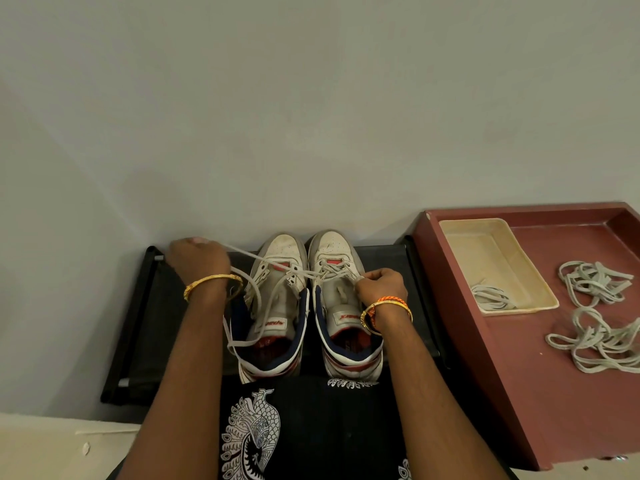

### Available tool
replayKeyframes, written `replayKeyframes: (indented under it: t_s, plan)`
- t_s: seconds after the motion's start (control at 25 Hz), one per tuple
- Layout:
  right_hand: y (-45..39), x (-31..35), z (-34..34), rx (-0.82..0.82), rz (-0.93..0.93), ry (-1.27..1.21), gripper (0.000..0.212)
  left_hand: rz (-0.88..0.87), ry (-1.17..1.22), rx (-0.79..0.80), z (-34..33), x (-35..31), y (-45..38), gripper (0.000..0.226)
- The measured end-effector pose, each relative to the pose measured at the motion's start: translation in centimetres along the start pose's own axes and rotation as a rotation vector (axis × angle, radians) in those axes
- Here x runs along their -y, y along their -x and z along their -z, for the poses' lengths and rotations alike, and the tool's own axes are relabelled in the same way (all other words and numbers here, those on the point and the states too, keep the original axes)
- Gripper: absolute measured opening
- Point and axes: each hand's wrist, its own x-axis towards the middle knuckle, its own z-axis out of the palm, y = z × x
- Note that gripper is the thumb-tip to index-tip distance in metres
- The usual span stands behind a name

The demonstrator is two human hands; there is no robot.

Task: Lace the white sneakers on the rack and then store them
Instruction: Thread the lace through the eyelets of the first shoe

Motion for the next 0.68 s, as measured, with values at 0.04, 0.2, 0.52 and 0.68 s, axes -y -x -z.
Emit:
replayKeyframes:
  t_s: [0.04, 0.2, 0.52, 0.68]
  plan:
    - [0.0, 0.0, 0.0, 0.004, 0.0, 0.003, 0.016, 0.104, 0.206, 0.005, 0.2, 0.0, -0.4, 0.021]
    - [-0.1, 0.1, -0.2, 0.009, 0.002, 0.005, 0.015, 0.112, 0.353, 0.199, -0.6, 0.3, 0.4, 0.021]
    - [-0.6, -0.2, 0.0, 0.038, -0.016, -0.024, 0.013, -0.613, -1.069, 0.676, -4.9, 2.1, 3.7, 0.025]
    - [-0.8, -0.3, -0.1, 0.02, -0.021, -0.048, 0.013, -0.612, -1.135, 0.657, -4.7, 1.6, 3.6, 0.027]
